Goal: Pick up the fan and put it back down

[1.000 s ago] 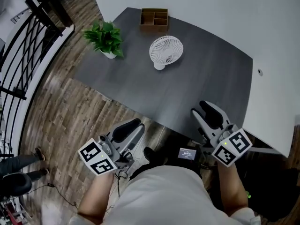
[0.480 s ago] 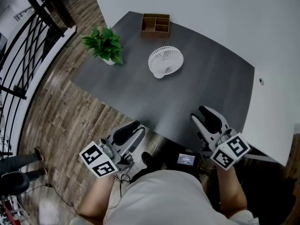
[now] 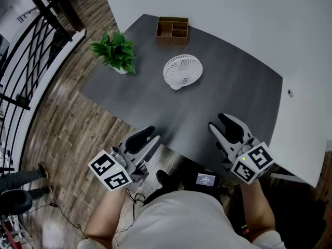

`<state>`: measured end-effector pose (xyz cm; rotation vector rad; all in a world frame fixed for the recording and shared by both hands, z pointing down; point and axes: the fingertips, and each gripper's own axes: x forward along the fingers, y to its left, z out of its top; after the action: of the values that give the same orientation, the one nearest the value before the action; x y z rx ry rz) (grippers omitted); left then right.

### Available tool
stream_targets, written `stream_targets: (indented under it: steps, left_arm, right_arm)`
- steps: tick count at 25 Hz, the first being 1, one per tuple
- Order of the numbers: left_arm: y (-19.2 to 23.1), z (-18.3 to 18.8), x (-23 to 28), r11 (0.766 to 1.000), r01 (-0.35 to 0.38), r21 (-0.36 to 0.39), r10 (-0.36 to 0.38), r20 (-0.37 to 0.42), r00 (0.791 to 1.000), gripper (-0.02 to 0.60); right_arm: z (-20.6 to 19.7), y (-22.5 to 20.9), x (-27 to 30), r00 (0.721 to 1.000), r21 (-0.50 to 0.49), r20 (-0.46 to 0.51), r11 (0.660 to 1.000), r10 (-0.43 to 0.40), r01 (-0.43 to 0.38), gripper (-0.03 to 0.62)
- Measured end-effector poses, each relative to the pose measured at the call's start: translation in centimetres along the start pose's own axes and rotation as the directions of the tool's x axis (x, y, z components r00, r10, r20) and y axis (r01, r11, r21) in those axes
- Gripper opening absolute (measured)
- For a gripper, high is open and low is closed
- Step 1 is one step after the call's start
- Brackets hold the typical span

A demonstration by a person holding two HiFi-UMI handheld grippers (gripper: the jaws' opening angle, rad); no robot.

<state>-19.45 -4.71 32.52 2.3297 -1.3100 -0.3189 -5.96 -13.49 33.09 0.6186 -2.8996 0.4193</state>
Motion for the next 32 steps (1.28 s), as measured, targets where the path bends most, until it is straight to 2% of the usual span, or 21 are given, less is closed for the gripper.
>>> stream_targets:
  steps: [7,14,22,32]
  left_arm:
    - [2.4,2.1,2.2,0.996,-0.024,0.085,0.026,-0.023,0.999,0.129]
    - [4.9,3.5,4.0,0.99,-0.063,0.125,0.069,-0.041,0.997,0.14]
    - [7.0,4.6,6.5,0.986,-0.065,0.151,0.075,-0.059,0.995,0.156]
    - [10.2,3.4,8.8,0.977,-0.081,0.197,0.109,-0.136,0.985,0.189]
  right_arm:
    - [1.7,-1.0,2.3,1.0,-0.07,-0.004,0.997,0.022,-0.022,0.161]
    - [2.7,-2.4,4.0,1.0,-0.112,-0.017,0.993,0.026,-0.027,0.161]
    - [3.7,-4.5,6.3,0.999,-0.152,-0.041,0.988,0.029,-0.035,0.164]
    - [3.8,-6.3,9.0,0.995,-0.204,-0.09,0.977,0.037,-0.055,0.175]
